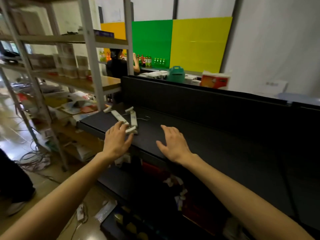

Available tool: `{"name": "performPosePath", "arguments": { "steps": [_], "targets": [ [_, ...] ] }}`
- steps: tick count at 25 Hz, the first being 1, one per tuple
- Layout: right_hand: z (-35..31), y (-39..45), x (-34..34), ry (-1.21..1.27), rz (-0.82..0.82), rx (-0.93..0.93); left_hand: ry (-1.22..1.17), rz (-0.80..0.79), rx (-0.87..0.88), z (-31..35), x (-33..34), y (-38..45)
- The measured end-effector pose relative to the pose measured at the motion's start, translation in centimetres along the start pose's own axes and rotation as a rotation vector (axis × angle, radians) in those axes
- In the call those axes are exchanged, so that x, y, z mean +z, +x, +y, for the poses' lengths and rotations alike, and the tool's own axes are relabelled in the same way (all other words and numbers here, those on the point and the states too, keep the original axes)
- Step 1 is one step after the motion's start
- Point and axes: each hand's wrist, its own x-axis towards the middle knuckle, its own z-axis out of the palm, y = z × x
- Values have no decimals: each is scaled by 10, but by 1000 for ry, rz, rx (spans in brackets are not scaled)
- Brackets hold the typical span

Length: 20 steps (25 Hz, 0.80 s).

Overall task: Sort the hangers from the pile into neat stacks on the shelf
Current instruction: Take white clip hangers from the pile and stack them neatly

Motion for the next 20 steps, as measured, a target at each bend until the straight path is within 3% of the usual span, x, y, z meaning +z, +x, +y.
{"name": "performPosePath", "arguments": {
  "steps": [4, 9, 12, 15, 20],
  "targets": [
    [-29, 115, 44, 115, -114, 125, 37, -16, 56, -66, -4, 79],
    [-38, 217, 90, 174, -314, 339, 120, -265, 154, -126, 12, 184],
    [-38, 237, 101, 217, -328, 413, 93, -378, 276, -134, 31, 221],
    [-27, 236, 98, 196, -281, 481, -95, -442, 333, -129, 52, 249],
    [-7, 203, 77, -42, -159, 592, -233, -452, 431, -115, 67, 283]
  ]
}}
